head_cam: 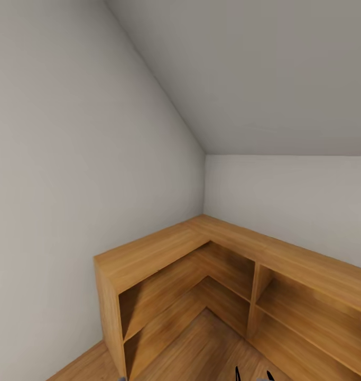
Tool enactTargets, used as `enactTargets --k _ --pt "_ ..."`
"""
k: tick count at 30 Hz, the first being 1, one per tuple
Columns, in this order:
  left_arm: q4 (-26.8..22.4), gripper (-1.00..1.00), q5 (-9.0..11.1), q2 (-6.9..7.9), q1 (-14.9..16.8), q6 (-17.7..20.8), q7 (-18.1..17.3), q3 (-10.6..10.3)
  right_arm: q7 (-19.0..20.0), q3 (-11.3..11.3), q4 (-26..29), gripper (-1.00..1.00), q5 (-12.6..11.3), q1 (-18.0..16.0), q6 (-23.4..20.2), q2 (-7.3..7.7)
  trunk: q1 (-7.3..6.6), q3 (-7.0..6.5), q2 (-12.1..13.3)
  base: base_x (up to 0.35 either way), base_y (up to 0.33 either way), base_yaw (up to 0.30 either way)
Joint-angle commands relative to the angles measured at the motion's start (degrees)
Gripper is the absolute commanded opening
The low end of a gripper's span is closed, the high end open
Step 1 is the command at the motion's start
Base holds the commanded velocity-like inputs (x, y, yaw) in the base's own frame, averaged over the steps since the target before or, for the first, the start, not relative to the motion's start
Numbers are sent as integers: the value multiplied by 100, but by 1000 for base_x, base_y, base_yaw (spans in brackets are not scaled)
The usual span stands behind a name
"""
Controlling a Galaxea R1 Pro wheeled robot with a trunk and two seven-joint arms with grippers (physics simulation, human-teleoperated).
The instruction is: In the bedroom, organize the workspace by keeping the computer under the desk, ensuring the monitor is on the desk, placing the keyboard on the desk next to the monitor, placing the mouse on the desk next to the keyboard, moving the folder from the swivel chair onto the desk next to the mouse, stacking the notebook on top of the folder with the pen on top of the notebook, and positioning the swivel chair next to the desk.
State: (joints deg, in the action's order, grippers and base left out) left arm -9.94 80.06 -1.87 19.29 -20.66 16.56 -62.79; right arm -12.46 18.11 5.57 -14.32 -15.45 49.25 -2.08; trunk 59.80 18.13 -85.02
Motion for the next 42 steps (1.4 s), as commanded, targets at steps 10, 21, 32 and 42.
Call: enactTargets --k 10,21,32,42 --pt "-8 100 27 2 4 -17 40 -49 -25 43 2 100 -61 -5 -52 -19 2 46 -4 30 3 -67" --pt "-8 100 27 2 4 -17 40 -49 -21 43 8 100 -62 -2 -186 -20 2 133 -4 0 0 -166" --pt "-8 100 27 -1 4 -17 40 -49 -19 51 5 100 -53 -3 -186 -20 2 150 -4 77 0 -280" --pt "-8 100 27 2 4 -15 40 -49 -19 52 5 100 -53 -6 -186 -20 2 150 -4 98 0 -295"
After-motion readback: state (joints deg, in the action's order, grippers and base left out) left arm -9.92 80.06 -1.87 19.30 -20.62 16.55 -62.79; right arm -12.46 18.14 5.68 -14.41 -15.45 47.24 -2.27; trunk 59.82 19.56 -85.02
